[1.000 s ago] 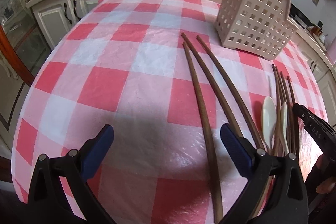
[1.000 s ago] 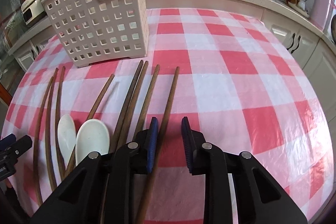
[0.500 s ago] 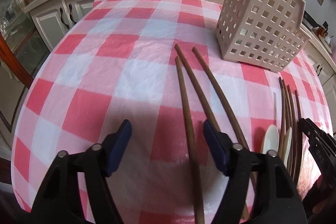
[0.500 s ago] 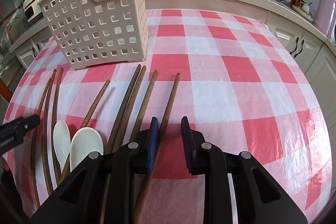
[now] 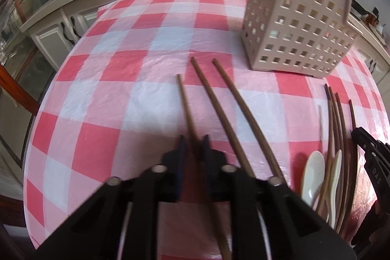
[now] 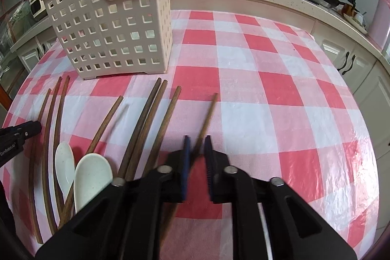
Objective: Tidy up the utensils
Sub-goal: 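Close the left tool on a wooden chopstick while the right tool approaches another chopstick, then close the right tool on a wooden chopstick while the left tool lifts its chopstick upright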
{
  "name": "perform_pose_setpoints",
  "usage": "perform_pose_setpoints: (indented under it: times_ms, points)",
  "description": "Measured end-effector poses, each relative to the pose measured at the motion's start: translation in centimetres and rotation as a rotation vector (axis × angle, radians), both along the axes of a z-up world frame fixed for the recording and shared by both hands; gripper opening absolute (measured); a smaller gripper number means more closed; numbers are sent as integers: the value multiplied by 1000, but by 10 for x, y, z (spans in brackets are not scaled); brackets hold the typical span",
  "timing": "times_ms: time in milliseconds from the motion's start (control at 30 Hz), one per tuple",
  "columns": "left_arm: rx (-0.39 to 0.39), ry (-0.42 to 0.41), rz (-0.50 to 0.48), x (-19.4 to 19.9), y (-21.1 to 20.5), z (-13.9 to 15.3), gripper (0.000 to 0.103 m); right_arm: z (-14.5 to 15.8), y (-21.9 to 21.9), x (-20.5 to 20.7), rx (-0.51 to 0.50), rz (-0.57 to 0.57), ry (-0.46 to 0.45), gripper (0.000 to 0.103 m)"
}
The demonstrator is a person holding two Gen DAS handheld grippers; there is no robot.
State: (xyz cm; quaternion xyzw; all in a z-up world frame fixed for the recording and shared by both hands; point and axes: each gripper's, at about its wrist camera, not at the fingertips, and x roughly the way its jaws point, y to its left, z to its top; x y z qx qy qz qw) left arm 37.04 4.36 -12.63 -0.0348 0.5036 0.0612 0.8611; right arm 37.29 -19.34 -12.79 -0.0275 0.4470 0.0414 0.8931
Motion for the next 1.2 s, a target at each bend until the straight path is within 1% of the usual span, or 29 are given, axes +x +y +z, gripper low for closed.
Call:
perform_pose_setpoints:
  times_ms: [67, 167, 233, 300, 467, 533, 733, 800, 867, 933, 967, 1033, 1100, 1133, 1167, 1200]
  points:
    - [-10, -3, -8, -1, -2, 0, 8, 0, -5, -2, 24, -4, -2, 11]
    - [-30, -10, -19, -4, -3, 0, 7, 1, -14, -7, 107, 2, -9, 10]
    - [-73, -17, -25, -6, -1, 1, 7, 3, -19, -12, 132, -2, -27, 10]
    - [-98, -36, -29, -12, 1, 4, 7, 10, -25, -19, 158, -7, -65, 10]
    - [-113, -129, -48, -32, 0, 27, 7, 33, -32, -36, 189, -11, -152, 10]
    - [-107, -181, -49, -43, -1, 41, 7, 43, -33, -45, 199, -6, -185, 10]
    - [-104, -313, -53, -81, -2, 74, 7, 76, -31, -81, 183, 9, -311, 9]
    - [-104, -343, -54, -90, -1, 82, 7, 86, -30, -94, 173, 14, -356, 9]
    - [-100, -379, -57, -103, -1, 91, 7, 93, -29, -104, 164, 21, -385, 9]
    - [-79, -413, -67, -114, -4, 99, 7, 96, -27, -109, 152, 28, -399, 9]
    - [-70, -422, -68, -117, -5, 101, 7, 96, -27, -110, 151, 32, -397, 9]
    - [-56, -432, -77, -123, -8, 105, 7, 91, -30, -107, 163, 37, -361, 9]
    - [-63, -431, -79, -125, -8, 106, 7, 83, -36, -102, 188, 21, -321, 10]
    - [-70, -431, -80, -126, -7, 106, 7, 76, -38, -95, 190, 17, -278, 12]
    - [-73, -432, -83, -128, -8, 107, 7, 68, -39, -90, 176, 3, -242, 16]
    - [-75, -438, -84, -130, -8, 108, 7, 63, -38, -87, 165, -6, -227, 29]
